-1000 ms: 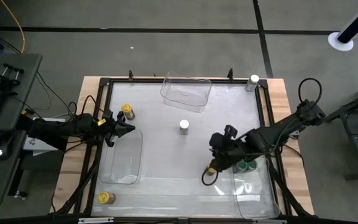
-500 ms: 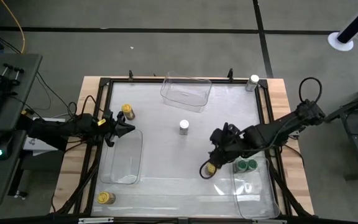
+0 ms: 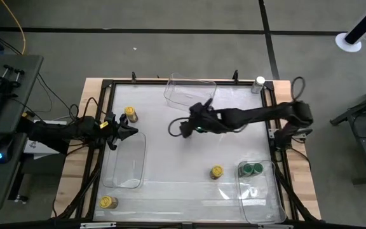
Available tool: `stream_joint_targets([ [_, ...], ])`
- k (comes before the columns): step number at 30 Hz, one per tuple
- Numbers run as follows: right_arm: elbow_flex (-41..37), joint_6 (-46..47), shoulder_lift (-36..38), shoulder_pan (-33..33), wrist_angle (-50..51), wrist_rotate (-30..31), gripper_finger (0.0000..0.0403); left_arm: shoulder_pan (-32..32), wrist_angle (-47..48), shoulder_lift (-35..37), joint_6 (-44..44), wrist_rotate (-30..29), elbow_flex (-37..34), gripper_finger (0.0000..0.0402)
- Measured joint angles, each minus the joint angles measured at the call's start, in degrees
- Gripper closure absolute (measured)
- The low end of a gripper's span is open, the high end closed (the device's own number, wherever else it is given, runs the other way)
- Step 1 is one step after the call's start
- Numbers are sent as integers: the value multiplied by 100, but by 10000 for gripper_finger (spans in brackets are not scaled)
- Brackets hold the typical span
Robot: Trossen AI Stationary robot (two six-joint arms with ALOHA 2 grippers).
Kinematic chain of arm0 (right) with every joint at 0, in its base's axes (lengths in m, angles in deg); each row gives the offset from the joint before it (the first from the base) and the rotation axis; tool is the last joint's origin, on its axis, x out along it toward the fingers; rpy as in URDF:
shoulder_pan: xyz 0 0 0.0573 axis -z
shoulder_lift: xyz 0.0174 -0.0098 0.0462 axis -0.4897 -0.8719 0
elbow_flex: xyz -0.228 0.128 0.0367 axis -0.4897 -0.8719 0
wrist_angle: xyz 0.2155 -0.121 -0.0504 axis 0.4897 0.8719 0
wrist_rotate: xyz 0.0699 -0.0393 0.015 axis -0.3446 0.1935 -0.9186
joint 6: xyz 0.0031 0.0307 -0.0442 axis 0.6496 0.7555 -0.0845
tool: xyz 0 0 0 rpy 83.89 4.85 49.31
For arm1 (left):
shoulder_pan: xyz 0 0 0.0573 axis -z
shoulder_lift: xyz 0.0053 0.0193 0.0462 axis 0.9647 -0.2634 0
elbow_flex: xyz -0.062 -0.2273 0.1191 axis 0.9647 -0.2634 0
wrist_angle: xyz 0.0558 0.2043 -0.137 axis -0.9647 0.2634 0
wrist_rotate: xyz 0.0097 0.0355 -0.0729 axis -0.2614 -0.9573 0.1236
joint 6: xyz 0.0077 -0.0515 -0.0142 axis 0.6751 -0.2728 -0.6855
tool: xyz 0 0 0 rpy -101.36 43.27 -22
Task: Sort spices by type
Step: Put the bottom white seasoning bottle into the top transparent bin
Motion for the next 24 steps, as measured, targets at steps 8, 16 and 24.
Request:
stream_joint_targets([
  [8,0,779,-693,-39,-52,583,48,-2,2,-1,0,0,-1,401],
  [16,0,1371,-993,-231,33,822,48,-2,2,-2,0,-1,-2,401],
  [24,0,1679,-1251,-348,77,951,48,-2,2,-1,0,0,-1,401],
])
